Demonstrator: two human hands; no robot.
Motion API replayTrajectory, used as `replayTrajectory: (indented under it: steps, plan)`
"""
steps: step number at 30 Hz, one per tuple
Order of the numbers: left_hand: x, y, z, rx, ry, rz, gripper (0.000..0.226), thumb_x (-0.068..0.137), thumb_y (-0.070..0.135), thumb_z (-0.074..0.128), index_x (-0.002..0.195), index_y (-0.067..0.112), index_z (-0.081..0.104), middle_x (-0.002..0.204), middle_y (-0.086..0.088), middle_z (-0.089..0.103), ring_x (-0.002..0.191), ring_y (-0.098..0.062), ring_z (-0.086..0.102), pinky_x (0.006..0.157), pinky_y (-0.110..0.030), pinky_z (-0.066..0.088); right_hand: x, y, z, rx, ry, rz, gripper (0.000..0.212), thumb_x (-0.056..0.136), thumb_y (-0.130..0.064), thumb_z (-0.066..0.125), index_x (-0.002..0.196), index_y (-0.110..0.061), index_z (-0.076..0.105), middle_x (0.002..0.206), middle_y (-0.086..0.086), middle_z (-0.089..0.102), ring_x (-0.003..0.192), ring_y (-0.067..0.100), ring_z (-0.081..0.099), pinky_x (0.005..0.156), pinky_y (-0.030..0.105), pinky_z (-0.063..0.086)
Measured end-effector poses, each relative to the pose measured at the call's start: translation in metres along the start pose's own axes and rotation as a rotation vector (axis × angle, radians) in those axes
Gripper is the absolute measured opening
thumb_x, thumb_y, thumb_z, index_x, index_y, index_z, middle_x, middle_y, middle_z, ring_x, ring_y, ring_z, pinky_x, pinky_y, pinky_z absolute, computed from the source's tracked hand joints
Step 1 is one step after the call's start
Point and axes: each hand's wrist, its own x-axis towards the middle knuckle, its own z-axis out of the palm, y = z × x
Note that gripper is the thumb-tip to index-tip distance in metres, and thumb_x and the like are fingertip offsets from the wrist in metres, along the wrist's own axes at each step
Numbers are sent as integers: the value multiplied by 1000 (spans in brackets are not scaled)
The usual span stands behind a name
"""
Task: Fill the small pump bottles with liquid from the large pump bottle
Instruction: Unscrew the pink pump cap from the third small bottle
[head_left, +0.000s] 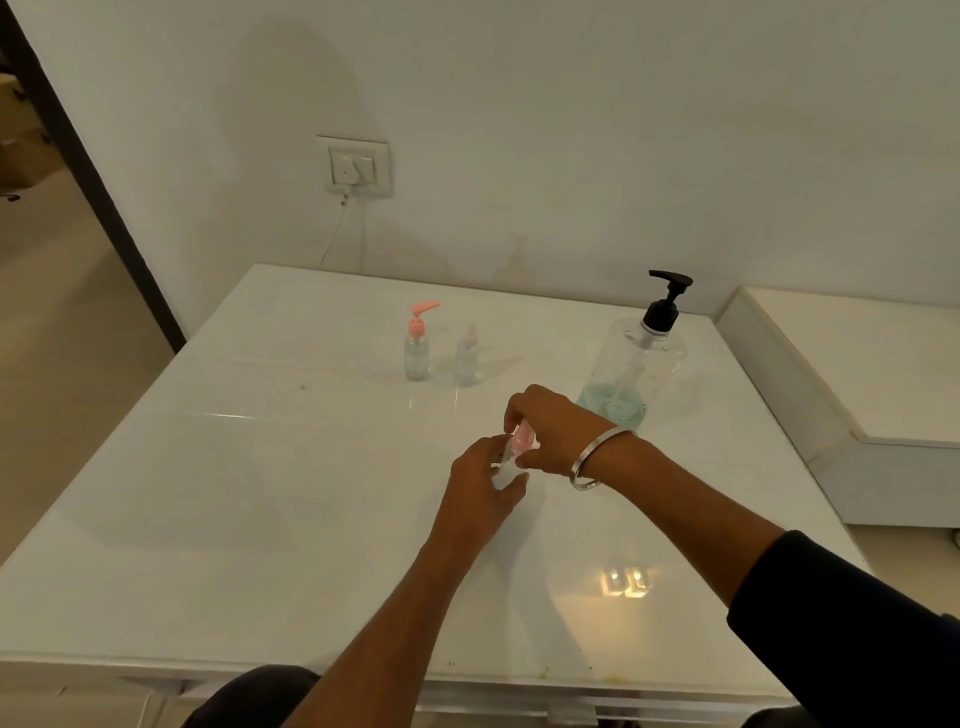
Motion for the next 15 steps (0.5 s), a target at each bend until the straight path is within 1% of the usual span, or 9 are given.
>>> replayTrajectory:
  steps: [2,4,6,8,10,12,15]
  plan:
    - [0,0,0,-5,-5,7,45,82,27,70,123,16,55,120,1,62,94,0,51,68,3,34,1,1,3,-18,33,60,35,80,-30,67,107,-13,51,107,6,52,87,17,49,72,24,38]
    - [0,1,0,-4,-12,5,45,82,27,70,123,17,55,120,1,62,94,-1,52,73,-1,35,3,1,4,-36,60,83,32,83,-31,64,105,-11,53,106,7,56,86,17,49,72,24,37]
    - [0,1,0,-10,-15,1,44,82,27,71,122,17,55,119,1,62,93,-2,53,70,0,35,3,-2,3,-33,57,43,23,85,-21,62,104,-9,56,109,8,56,92,20,53,73,23,38]
    - [0,0,0,-17,-13,-13,43,82,27,71,120,16,55,117,2,61,92,-2,52,66,1,35,2,-3,0,-28,16,-21,18,85,-10,59,103,-8,60,111,9,54,100,23,55,77,24,43]
    - [0,1,0,-16,-11,-20,44,82,27,71,121,15,55,117,1,61,92,-2,51,70,-1,36,0,-2,-2,-12,-10,-49,20,84,-7,59,105,-8,59,113,9,53,101,23,55,82,27,45]
    - [0,1,0,-18,-11,-6,44,82,26,71,122,15,55,119,1,62,94,-2,52,75,-4,37,-2,-1,-1,0,4,-31,26,83,-14,63,108,-10,55,112,7,51,95,21,53,78,25,44]
    - [-1,3,-1,-20,-9,6,44,82,24,70,123,15,55,118,2,60,93,-1,51,66,4,35,-1,1,3,-29,43,43,32,83,-28,63,108,-12,51,107,6,53,88,17,49,72,24,39]
